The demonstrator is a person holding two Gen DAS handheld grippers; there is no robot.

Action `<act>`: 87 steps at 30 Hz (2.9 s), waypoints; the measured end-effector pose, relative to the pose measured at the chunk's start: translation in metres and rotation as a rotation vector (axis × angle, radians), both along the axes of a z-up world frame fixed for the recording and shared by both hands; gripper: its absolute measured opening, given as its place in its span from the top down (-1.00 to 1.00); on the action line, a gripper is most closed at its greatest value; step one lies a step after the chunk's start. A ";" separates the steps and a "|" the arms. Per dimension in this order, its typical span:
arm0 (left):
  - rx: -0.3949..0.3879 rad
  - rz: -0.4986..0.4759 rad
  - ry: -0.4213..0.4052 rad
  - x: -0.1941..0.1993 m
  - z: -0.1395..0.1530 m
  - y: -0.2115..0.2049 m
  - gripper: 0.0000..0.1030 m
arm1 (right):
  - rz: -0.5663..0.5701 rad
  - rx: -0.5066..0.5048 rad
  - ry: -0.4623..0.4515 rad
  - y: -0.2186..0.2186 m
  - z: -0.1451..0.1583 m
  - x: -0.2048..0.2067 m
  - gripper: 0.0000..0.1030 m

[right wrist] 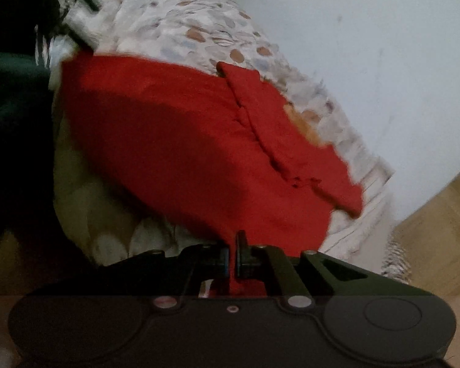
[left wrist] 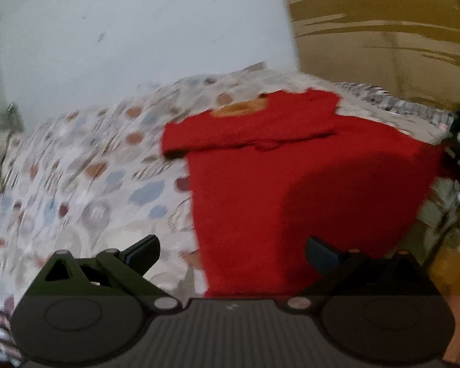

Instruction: Fold small clothes

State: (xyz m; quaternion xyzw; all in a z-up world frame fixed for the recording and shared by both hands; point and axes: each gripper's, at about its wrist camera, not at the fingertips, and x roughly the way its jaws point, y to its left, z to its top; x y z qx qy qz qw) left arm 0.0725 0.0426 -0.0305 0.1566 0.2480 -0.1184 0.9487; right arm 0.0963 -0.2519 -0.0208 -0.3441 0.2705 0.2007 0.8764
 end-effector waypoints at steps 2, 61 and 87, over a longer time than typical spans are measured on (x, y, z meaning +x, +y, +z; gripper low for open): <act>0.028 -0.062 -0.016 -0.006 -0.002 -0.012 -0.99 | -0.040 0.121 0.114 -0.006 0.019 0.020 0.94; -0.143 -0.122 0.103 0.132 0.043 0.018 0.89 | -0.428 0.705 0.707 -0.086 0.042 0.154 0.60; -0.178 -0.084 0.189 0.171 0.064 0.009 0.90 | -0.480 0.166 -0.302 0.032 -0.067 0.040 -0.14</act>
